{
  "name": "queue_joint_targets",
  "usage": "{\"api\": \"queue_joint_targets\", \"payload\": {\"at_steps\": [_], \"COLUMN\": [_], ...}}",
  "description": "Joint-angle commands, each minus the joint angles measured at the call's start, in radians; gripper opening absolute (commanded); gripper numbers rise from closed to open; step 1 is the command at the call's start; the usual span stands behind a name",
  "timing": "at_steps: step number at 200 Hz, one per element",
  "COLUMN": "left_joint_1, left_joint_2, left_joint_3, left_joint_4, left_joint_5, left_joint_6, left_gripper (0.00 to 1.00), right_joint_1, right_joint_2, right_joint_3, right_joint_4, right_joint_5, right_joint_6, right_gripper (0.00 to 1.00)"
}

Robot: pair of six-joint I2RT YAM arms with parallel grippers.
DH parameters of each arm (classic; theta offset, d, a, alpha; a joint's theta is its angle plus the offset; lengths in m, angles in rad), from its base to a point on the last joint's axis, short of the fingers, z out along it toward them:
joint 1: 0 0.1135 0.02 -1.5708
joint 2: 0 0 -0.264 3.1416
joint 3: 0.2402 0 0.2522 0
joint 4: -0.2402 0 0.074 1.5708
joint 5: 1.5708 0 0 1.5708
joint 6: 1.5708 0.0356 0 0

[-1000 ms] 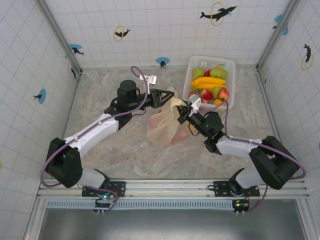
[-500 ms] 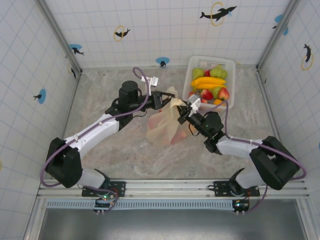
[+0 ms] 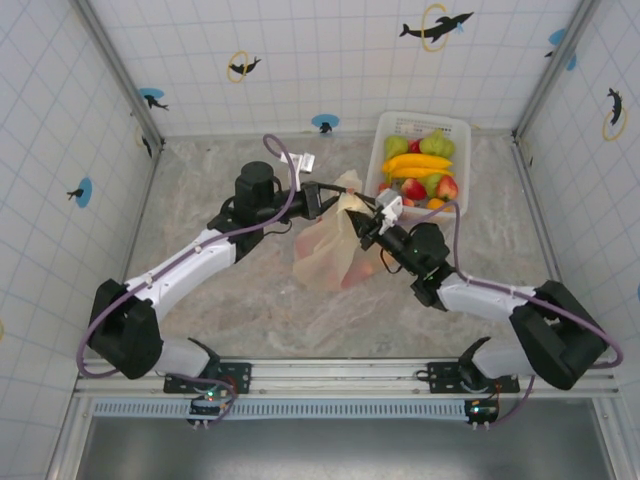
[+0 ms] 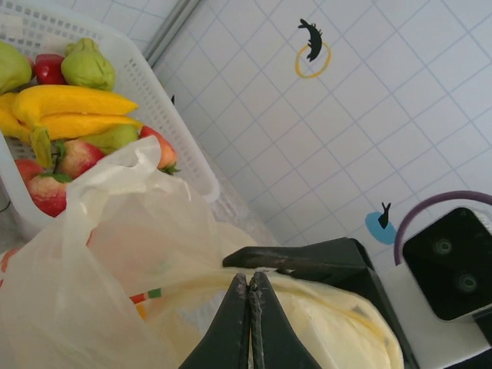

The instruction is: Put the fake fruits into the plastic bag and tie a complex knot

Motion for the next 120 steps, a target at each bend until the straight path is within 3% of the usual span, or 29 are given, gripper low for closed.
{"api": "queue_joint_targets", "payload": {"at_steps": [1,28,51,65,95,120], "left_joint_1": [-0.003,-0.004,-0.004,-0.005,-0.005,-0.005], "left_joint_2": [-0.012,-0.002,0.006,0.010,0.039,0.053], "left_joint_3": [0.016,0.018,0.019,0.020,0.040,0.041], "left_joint_4": [0.011,0.014,0.016,0.014,-0.011,-0.013], "left_joint_5": [-0.009,-0.005,-0.003,-0.003,0.016,0.025], "left_joint_6": [-0.002,-0.011,-0.026,-0.046,-0.098,-0.106], "left_gripper": [0.00,0.00,0.00,0.00,0.00,0.00], "right_joint_1": [-0.012,-0.043,-0.086,-0.120,-0.154,-0.148], "right_joint_2": [-0.119,-0.304,-0.466,-0.559,-0.704,-0.754], "right_joint_3": [0.039,0.070,0.094,0.104,0.065,-0.072], "right_joint_4": [-0.156,-0.462,-0.722,-0.834,-0.929,-0.824], "right_joint_5": [-0.045,-0.128,-0.166,-0.182,-0.287,-0.333], "right_joint_6": [-0.029,-0.061,-0.058,-0.035,0.027,0.090], "right_gripper": [0.64,0.87,0.95,0.94,0.79,0.66]}}
